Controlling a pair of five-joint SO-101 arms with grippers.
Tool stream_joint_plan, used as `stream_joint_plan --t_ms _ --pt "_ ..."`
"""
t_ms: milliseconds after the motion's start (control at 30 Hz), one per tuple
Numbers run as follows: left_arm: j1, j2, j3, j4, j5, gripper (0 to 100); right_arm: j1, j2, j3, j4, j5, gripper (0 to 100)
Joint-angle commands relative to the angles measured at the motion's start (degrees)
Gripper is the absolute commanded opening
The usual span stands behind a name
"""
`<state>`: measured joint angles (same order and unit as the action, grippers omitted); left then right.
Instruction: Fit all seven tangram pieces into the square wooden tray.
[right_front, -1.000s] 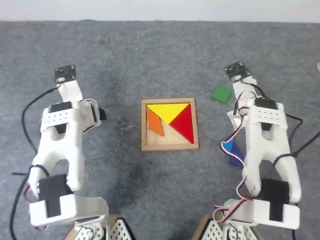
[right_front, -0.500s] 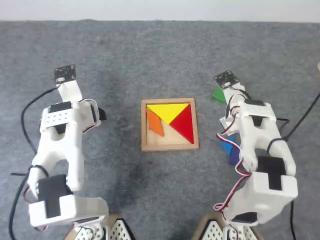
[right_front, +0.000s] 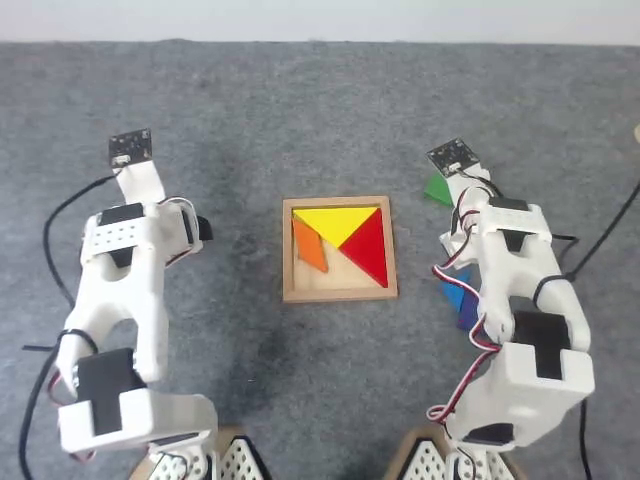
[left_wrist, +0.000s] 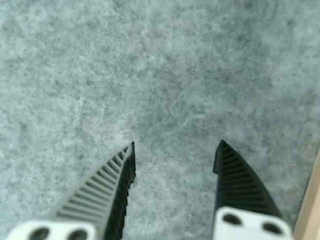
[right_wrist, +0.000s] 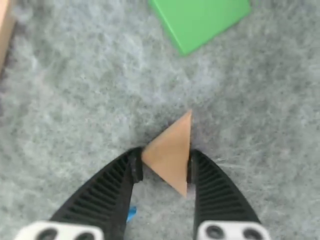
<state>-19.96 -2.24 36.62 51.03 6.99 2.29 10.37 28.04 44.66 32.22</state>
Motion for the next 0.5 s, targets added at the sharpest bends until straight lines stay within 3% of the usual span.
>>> stream_joint_plan --t_ms 0,267,467 --pt "0.2 -0.4 -0.2 -0.6 0.1 25 -0.7 -0.2 -2.5 -0.5 0.3 9.1" --pt "0.2 -0.4 -0.2 -1.0 0.1 25 -1.2 -8.7 -2.7 2.1 -4.9 9.1" --pt "0.2 -0.4 -0.2 -0.7 0.1 25 -10.5 -19.9 -2.7 9.8 -5.0 9.2"
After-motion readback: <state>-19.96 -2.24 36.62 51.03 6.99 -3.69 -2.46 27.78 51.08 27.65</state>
